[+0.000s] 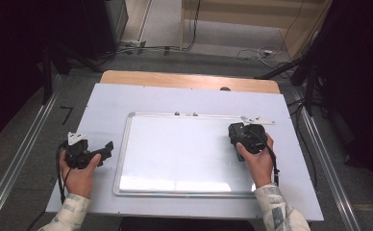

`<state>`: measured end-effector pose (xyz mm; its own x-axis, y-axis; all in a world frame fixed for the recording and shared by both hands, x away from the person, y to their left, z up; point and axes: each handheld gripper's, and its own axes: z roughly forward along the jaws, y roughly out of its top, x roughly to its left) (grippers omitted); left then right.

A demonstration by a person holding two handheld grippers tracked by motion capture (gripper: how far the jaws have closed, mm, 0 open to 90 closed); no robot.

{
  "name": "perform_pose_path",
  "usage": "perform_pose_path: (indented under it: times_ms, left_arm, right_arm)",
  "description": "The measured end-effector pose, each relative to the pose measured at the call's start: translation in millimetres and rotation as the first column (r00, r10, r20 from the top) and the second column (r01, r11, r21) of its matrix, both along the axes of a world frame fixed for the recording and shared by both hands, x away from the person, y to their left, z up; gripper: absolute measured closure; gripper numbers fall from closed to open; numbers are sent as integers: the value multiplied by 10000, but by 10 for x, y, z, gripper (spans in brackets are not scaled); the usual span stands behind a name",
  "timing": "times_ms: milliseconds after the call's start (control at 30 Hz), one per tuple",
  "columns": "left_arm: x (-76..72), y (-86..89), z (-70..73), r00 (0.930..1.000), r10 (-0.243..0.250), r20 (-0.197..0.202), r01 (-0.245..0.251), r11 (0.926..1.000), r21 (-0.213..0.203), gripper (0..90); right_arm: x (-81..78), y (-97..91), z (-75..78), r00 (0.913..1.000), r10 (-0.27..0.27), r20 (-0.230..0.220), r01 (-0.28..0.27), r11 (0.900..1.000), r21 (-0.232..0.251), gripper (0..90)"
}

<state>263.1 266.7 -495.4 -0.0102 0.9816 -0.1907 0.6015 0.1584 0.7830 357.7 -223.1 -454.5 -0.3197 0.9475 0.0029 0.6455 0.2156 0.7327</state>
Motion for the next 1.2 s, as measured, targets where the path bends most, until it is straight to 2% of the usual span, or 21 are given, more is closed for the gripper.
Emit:
perform_pose_path:
  times_ms: [367,533,767,967,1200]
  left_arm:
    - [5,0,5,10000,-49,17,49,10000,12,67]
    - [3,11,6,10000,-40,40,40,10000,-30,67]
    - [3,17,8,10000,-24,37,24,10000,-35,67]
    - [3,19,8,10000,-25,40,25,10000,-35,67]
    - [1,21,9,10000,-25,42,25,10000,-44,68]
  right_arm:
    - [160,-33,-39,9975,-712,49,713,9972,-232,373]
    - [284,-10,-28,9944,-1059,39,1060,9941,-217,373]
    - [429,-9,-107,9878,-1552,-107,1550,9878,-175,373]
    - [505,2,-144,9843,-1750,-246,1744,9843,-268,370]
    - [587,81,-141,9845,-1730,-274,1720,9844,-356,370]
